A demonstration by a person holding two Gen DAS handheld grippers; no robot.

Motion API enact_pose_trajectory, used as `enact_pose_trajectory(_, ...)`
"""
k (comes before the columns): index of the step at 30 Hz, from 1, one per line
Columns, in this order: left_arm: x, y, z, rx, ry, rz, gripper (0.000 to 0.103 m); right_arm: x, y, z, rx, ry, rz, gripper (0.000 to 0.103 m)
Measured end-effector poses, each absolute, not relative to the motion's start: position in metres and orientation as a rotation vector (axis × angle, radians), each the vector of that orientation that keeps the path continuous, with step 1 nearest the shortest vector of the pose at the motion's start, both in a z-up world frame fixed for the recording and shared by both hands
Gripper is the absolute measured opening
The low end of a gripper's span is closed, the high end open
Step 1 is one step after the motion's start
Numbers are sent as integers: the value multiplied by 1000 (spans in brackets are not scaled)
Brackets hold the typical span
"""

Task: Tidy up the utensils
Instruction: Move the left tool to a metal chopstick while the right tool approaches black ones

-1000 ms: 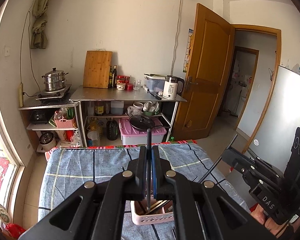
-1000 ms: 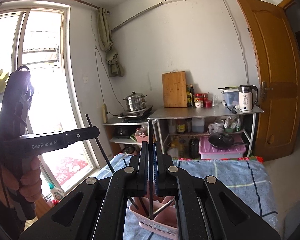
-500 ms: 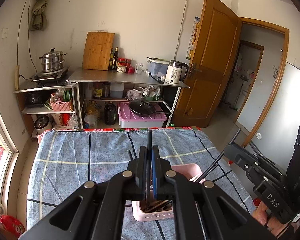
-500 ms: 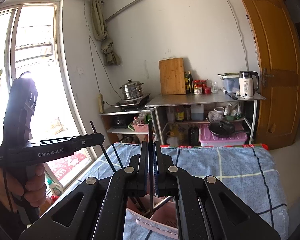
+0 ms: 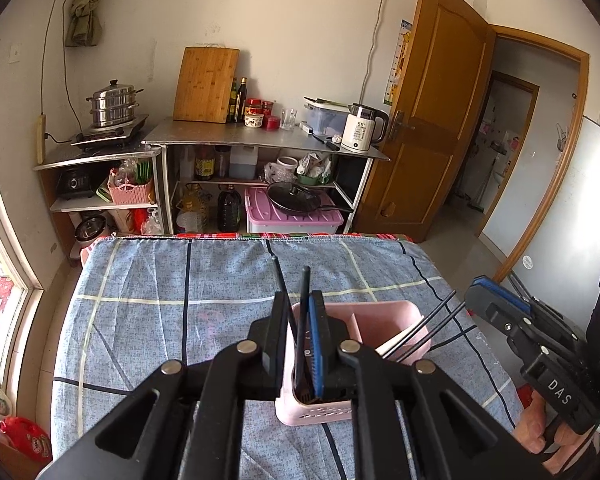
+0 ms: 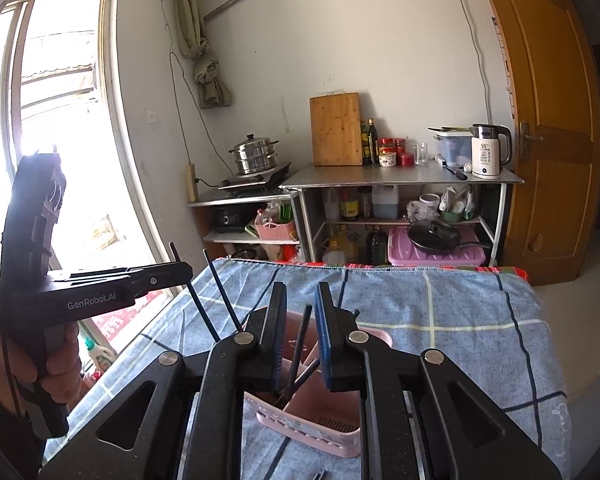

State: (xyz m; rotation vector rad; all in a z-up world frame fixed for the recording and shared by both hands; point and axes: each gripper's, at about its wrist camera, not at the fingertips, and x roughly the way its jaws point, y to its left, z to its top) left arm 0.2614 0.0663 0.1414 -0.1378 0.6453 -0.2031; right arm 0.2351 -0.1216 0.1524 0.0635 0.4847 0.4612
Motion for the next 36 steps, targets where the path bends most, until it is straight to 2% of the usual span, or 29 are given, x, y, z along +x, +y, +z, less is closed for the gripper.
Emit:
enact_pose_trajectory(1,258,67,144,-141,635,-203,24,232,-124,155,63,478,459,17)
enact_pose_trajectory(7,229,75,157,-145,564,-176,32,205,-138,168,61,428,457,17)
enact_pose_trajectory(13,184,75,152,-143,521,-178,33,162,-155,165,66,394,446,21)
enact_pose_trajectory(24,128,52,84,-154,620,-215,33,106,-174,113,105,498,468,23)
enact_pose_trajectory(36,114,30,7,-186,808,-228,33,89,-178,58,132,642,471,23)
